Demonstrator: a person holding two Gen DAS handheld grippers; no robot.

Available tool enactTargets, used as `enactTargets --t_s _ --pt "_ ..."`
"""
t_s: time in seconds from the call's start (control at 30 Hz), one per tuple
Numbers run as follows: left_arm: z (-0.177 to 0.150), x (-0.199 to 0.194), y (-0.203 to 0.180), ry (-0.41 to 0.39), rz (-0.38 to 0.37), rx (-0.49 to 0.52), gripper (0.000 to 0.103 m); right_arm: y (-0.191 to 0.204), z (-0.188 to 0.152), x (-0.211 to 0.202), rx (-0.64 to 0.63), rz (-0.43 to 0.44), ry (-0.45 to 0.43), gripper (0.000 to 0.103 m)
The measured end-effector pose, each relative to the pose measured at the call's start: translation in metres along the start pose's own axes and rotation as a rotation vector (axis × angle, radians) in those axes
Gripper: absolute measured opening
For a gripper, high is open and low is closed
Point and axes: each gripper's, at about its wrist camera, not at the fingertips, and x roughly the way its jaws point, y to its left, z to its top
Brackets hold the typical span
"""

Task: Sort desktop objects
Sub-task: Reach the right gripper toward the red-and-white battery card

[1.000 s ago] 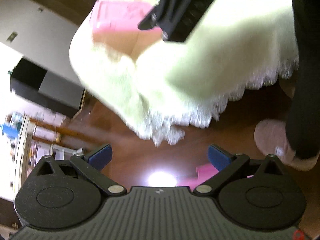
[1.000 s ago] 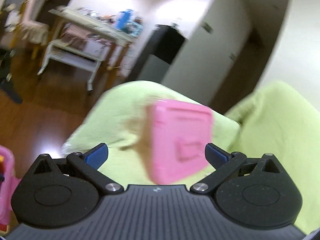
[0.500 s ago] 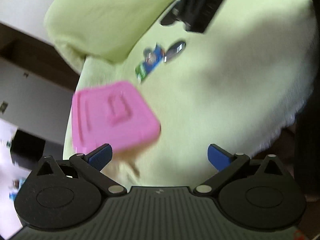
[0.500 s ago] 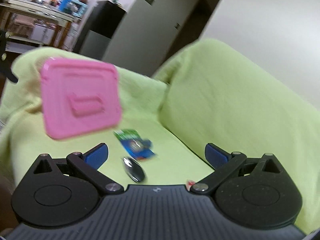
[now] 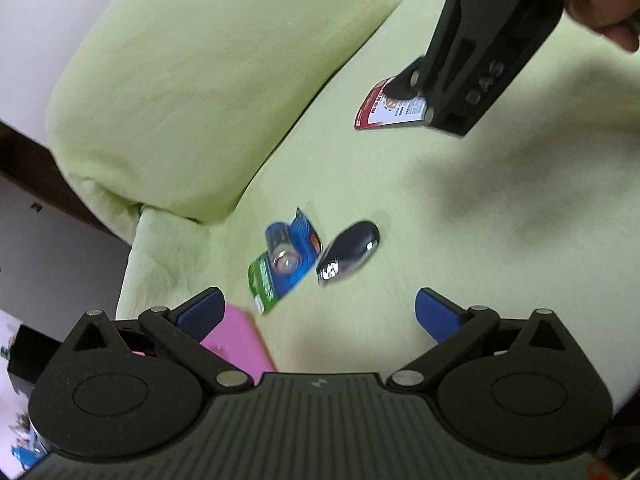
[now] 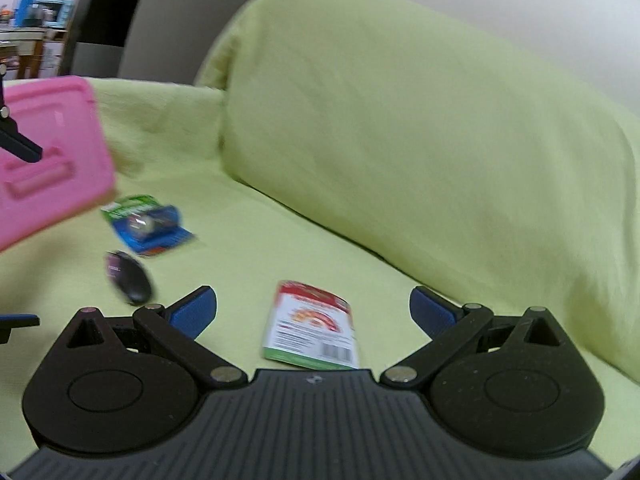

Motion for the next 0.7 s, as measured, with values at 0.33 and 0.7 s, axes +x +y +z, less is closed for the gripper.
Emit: enactTargets --t_s 0.33,0.7 --pt "0.024 0.053 -0.004 0.008 0.012 -0.043 0.102 -0.027 -0.01 0.051 0.218 0.068 0.12 0.101" --pt "0.027 0.077 -0.003 -0.007 0.049 -0.106 0.102 -0.05 -0.022 0.078 0.403 0.087 0.207 0.099"
